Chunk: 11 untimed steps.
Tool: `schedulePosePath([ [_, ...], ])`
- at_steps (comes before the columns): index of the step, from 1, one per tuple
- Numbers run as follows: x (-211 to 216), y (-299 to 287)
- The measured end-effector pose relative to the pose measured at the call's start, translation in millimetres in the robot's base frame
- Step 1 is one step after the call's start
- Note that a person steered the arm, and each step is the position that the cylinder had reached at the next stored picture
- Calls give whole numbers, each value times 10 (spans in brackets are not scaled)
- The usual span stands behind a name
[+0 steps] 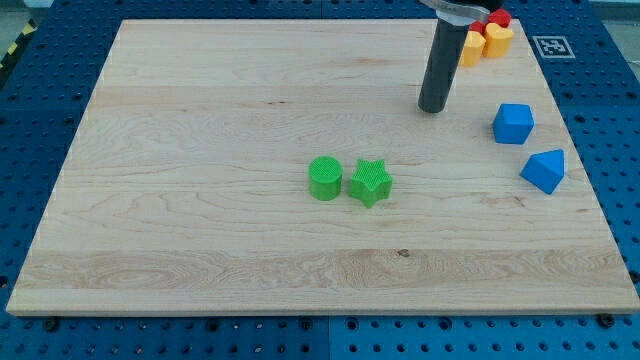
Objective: Push the blue triangle into the blue cube
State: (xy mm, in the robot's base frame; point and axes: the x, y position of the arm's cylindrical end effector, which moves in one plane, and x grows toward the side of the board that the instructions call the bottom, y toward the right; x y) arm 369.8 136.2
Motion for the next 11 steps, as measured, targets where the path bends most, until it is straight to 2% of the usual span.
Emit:
schedulePosePath([
  [1, 10, -124],
  [2, 196, -222],
  [4, 1493, 239],
  [5, 1887, 744],
  [6, 1899, 1398],
  [7, 1633, 1614],
  [8, 1233, 1403],
  [10, 917, 1080],
  [11, 1041, 1075],
])
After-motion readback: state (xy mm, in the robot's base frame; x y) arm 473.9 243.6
